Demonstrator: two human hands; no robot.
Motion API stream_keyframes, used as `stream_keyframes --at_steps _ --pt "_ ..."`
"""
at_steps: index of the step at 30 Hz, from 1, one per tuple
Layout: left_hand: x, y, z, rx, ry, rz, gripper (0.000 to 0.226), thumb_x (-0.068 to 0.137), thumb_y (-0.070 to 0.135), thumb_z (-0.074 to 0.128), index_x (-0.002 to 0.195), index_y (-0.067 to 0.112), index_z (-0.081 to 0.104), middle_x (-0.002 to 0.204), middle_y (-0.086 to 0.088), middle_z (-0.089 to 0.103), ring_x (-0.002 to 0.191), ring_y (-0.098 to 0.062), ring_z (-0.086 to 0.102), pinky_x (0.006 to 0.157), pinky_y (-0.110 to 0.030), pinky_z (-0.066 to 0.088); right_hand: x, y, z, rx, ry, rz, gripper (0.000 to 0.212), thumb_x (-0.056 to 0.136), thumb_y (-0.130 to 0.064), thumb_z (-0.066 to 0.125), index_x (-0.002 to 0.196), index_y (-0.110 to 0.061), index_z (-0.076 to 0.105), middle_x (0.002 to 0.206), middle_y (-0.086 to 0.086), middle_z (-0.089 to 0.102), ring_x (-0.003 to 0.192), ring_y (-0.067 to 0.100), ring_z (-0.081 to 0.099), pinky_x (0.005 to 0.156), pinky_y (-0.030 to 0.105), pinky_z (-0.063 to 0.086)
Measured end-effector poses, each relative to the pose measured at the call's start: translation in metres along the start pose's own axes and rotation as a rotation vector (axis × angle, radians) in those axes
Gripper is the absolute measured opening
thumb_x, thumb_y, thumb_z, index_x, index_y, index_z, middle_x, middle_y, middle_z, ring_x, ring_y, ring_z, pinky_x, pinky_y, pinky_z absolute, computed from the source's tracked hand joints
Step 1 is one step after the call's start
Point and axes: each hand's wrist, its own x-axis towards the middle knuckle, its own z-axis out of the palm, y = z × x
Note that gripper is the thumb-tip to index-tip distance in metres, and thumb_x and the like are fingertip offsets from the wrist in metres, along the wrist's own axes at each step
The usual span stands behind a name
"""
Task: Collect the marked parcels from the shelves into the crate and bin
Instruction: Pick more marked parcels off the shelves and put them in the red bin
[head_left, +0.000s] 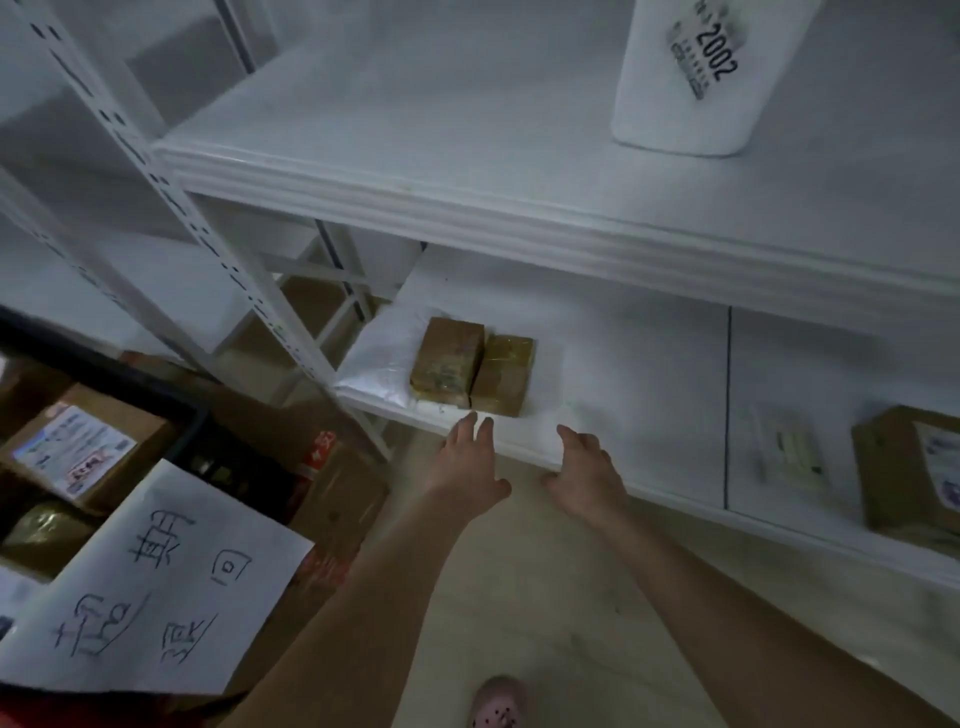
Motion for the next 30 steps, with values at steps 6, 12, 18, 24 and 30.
stream_keyframes --at_steps 6,12,18,24,30 --pt "0.095 -0.024 0.018 0.003 0.033 0.011 0.085 0.087 0.039 0.060 0.151 0.010 0.011 0.156 -0.012 0.016 0.140 -0.029 0.027 0.109 -0.040 0.032 0.089 0.003 0.036 0.254 -0.066 0.087 0.080 0.090 -0.027 0.061 0.153 -0.014 0.014 0.153 0.012 0.028 0.137 0.029 0.033 0.106 0.035 0.033" --pt "0.166 -0.016 0.050 -0.076 0.074 0.053 0.068 0.093 0.015 0.052 0.150 0.006 0.016 0.157 -0.009 0.015 0.138 -0.030 0.031 0.105 -0.043 0.038 0.158 0.009 0.055 0.344 -0.052 0.057 0.068 0.095 -0.022 0.055 0.151 -0.009 0.020 0.156 0.010 0.026 0.140 0.028 0.030 0.107 0.032 0.030" --pt "0.192 -0.005 0.077 0.178 -0.087 -0.004 0.067 0.097 0.014 0.038 0.151 0.002 0.000 0.160 -0.015 -0.005 0.147 -0.031 0.001 0.119 -0.044 0.011 0.185 0.017 0.062 0.485 -0.059 0.095 0.036 0.098 -0.008 0.041 0.134 -0.010 0.044 0.131 0.001 0.050 0.128 0.020 0.041 0.099 0.026 0.035" --pt "0.192 -0.002 0.076 0.178 -0.019 0.087 0.059 0.094 0.013 0.037 0.151 0.017 0.020 0.159 -0.005 0.018 0.145 -0.026 0.018 0.118 -0.051 0.013 0.180 0.032 0.053 0.685 -0.007 0.178 0.040 0.099 -0.010 0.035 0.135 -0.001 0.048 0.117 0.012 0.053 0.101 0.020 0.047 0.098 0.036 0.040" --pt "0.179 0.010 0.080 -0.170 0.114 0.219 0.050 0.087 0.011 0.047 0.137 0.018 0.046 0.131 -0.009 0.052 0.117 -0.029 0.051 0.091 -0.038 0.048 0.171 0.053 0.046 0.616 0.026 0.252 0.021 0.095 -0.015 0.041 0.106 -0.011 0.058 0.100 0.010 0.056 0.073 0.019 0.049 0.066 0.030 0.042"
